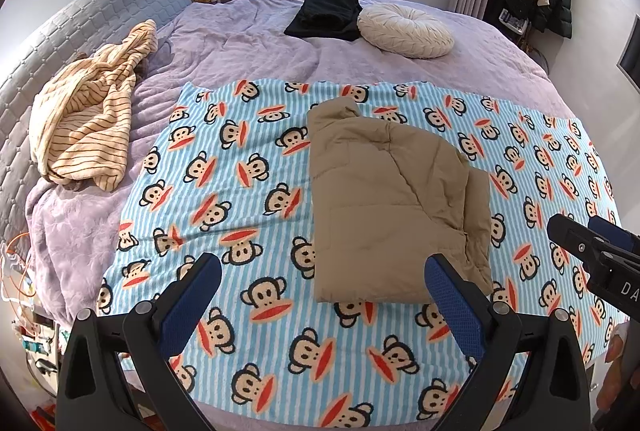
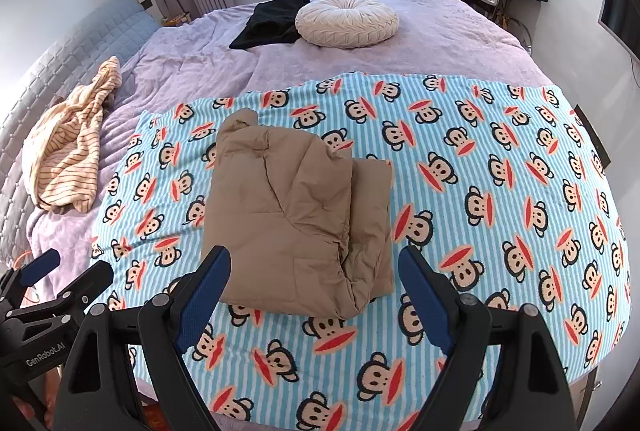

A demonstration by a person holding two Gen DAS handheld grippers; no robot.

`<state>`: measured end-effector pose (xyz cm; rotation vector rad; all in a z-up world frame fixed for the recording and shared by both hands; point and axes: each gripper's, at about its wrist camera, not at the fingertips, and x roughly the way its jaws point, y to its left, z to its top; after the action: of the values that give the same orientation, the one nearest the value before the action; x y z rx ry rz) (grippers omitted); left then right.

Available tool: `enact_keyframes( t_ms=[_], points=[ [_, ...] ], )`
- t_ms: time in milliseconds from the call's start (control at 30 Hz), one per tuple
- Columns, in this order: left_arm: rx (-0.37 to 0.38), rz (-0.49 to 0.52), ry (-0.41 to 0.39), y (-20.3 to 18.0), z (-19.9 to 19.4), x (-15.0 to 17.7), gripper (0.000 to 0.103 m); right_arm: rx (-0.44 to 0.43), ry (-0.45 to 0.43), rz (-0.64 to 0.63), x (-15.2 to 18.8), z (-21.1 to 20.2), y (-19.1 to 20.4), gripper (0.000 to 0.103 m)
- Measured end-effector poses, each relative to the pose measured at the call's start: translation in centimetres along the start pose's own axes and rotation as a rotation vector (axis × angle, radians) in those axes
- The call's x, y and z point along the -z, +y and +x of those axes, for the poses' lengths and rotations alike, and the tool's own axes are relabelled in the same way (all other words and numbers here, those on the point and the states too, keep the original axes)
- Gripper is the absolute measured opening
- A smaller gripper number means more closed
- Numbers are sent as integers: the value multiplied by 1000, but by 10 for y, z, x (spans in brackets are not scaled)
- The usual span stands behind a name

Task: Fold large clothes

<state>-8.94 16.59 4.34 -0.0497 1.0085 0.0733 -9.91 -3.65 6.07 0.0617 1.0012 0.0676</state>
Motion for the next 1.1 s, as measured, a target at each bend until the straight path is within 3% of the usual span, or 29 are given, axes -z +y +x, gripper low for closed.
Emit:
enact_keyframes(
  t_ms=[1100],
  points=[
    [-2,-3,1,0,1,0,102,0,3,2,-2,2,0,88]
  ],
)
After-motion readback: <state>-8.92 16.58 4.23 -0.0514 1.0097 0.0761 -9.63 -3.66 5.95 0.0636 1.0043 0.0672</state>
